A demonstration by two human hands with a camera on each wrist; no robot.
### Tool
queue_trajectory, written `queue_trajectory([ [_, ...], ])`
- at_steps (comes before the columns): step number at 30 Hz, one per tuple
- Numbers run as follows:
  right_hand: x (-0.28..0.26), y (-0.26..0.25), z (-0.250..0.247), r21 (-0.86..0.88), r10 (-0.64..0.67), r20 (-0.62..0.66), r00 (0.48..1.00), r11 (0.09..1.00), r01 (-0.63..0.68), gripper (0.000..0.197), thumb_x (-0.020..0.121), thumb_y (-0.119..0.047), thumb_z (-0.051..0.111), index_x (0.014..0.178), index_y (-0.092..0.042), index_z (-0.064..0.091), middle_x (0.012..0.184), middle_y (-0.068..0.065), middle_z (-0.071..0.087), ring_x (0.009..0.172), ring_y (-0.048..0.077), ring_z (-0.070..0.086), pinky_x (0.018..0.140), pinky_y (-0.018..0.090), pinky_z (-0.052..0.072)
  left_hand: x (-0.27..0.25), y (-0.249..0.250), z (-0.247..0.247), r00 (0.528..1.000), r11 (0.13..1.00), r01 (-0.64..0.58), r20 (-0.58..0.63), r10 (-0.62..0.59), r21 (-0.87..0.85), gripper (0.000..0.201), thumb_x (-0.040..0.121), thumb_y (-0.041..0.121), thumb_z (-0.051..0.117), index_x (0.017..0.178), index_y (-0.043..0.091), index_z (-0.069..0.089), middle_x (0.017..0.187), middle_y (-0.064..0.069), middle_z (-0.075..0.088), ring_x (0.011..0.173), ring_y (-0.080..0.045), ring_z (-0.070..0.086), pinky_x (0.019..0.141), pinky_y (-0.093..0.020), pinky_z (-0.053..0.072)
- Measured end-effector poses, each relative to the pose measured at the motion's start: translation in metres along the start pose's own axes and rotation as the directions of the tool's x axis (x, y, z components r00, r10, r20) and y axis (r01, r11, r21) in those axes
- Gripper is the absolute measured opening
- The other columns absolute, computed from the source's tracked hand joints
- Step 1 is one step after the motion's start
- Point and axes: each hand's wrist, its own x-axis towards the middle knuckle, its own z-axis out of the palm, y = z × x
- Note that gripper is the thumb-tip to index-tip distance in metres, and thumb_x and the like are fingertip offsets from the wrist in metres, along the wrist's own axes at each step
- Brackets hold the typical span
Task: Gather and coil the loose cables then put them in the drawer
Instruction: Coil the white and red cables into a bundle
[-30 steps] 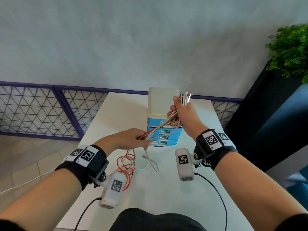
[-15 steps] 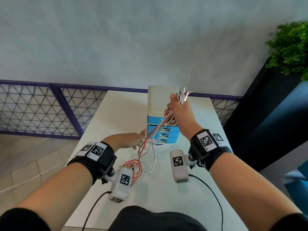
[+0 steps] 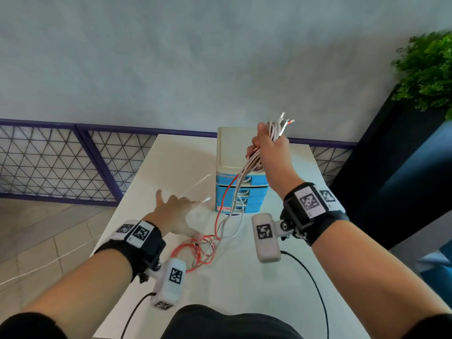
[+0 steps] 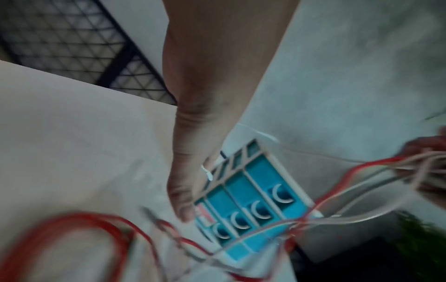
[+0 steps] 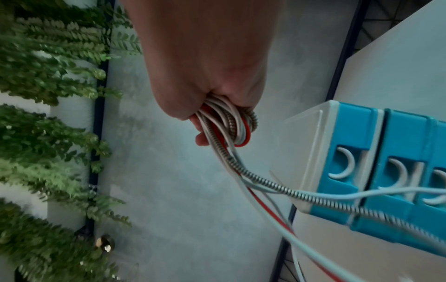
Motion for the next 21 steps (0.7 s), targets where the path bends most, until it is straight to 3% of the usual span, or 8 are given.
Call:
queue_trajectory([
  [4, 0.008, -0.007, -0.006, 0.008, -0.005, 0.005, 1.000, 1.000, 0.005, 0.029, 0.098, -0.030, 0.051, 0.074, -0.016, 0.042, 0.055, -0.004, 0.044, 0.046, 0.016, 0.054, 0.061, 0.041, 0.044, -0.002, -0.017, 0.023, 0.988, 0.987, -0.043, -0.153, 0.020, -0.154, 0.049, 0.087, 0.056, 0.048, 0.134, 0.047, 0.038, 0.149, 0.017, 0.034, 0.137, -0.016, 0.030, 0.112, -0.059, -0.007],
  [6, 0.008, -0.004, -0.004, 0.029, 0.016, 0.006, 1.000, 0.999, -0.016, 0.028, 0.098, -0.030, 0.051, 0.075, -0.016, 0.042, 0.057, -0.002, 0.043, 0.045, 0.016, 0.053, 0.061, 0.039, 0.046, 0.001, -0.017, 0.023, 0.987, 0.974, -0.078, -0.151, 0.046, -0.214, 0.021, 0.094, 0.046, 0.042, 0.108, 0.044, 0.058, 0.154, 0.014, 0.026, 0.142, -0.016, 0.021, 0.113, -0.056, -0.006],
  [9, 0.010, -0.007, -0.004, 0.066, 0.018, -0.001, 1.000, 0.998, -0.018, 0.028, 0.099, -0.030, 0.050, 0.077, -0.016, 0.040, 0.059, -0.001, 0.042, 0.044, 0.014, 0.053, 0.056, 0.034, 0.048, 0.004, -0.024, 0.029, 0.993, 0.986, -0.115, -0.039, 0.111, -0.124, 0.039, 0.098, 0.041, 0.037, 0.070, 0.025, 0.059, 0.159, 0.011, 0.007, 0.146, -0.015, 0.006, 0.115, -0.052, -0.003],
  [11, 0.012, -0.008, -0.007, 0.048, 0.011, 0.005, 1.000, 0.999, -0.011, 0.029, 0.098, -0.032, 0.050, 0.077, -0.016, 0.040, 0.059, -0.001, 0.043, 0.045, 0.015, 0.053, 0.056, 0.035, 0.049, 0.001, -0.029, 0.032, 0.987, 0.980, -0.159, -0.029, 0.157, -0.116, 0.042, 0.097, 0.042, 0.038, 0.074, 0.018, 0.064, 0.157, 0.018, 0.010, 0.140, -0.012, 0.025, 0.114, -0.042, 0.013],
  [14, 0.012, -0.001, -0.007, 0.002, 0.025, 0.018, 1.000, 1.000, -0.025, 0.028, 0.098, -0.033, 0.051, 0.077, -0.016, 0.043, 0.058, -0.002, 0.045, 0.045, 0.015, 0.055, 0.059, 0.038, 0.048, -0.016, -0.016, 0.020, 0.952, 0.931, -0.299, -0.123, 0.279, -0.208, 0.036, 0.091, 0.057, 0.038, 0.087, 0.033, 0.064, 0.148, 0.034, 0.022, 0.094, -0.006, 0.062, 0.087, -0.025, 0.045],
  [17, 0.011, 0.007, -0.005, 0.008, 0.043, 0.044, 0.998, 0.999, -0.043, 0.027, 0.099, -0.030, 0.049, 0.077, -0.016, 0.042, 0.059, 0.000, 0.042, 0.044, 0.016, 0.053, 0.057, 0.036, 0.047, -0.035, 0.006, -0.003, 0.784, 0.889, -0.439, -0.538, 0.310, -0.128, 0.037, 0.093, 0.054, 0.033, 0.120, 0.046, 0.056, 0.128, 0.033, 0.053, 0.094, 0.001, 0.063, 0.074, -0.023, 0.053],
  [19, 0.010, 0.010, -0.004, 0.008, 0.062, 0.066, 0.996, 0.998, -0.062, 0.028, 0.099, -0.030, 0.049, 0.076, -0.016, 0.042, 0.060, 0.000, 0.041, 0.045, 0.017, 0.053, 0.057, 0.036, 0.047, -0.044, 0.019, -0.020, 0.591, 0.838, -0.537, -0.753, 0.289, -0.100, 0.039, 0.095, 0.052, 0.034, 0.112, 0.037, 0.065, 0.106, 0.020, 0.071, 0.084, -0.001, 0.067, 0.062, -0.026, 0.054],
  [21, 0.008, 0.013, -0.001, 0.030, 0.086, 0.093, 0.992, 0.996, -0.089, 0.028, 0.099, -0.031, 0.050, 0.076, -0.017, 0.043, 0.058, -0.001, 0.042, 0.045, 0.017, 0.054, 0.058, 0.036, 0.047, -0.045, 0.029, -0.037, 0.512, 0.819, -0.556, -0.834, 0.206, -0.139, 0.030, 0.095, 0.045, 0.042, 0.100, 0.028, 0.066, 0.098, 0.014, 0.069, 0.076, 0.003, 0.060, 0.059, -0.030, 0.051],
])
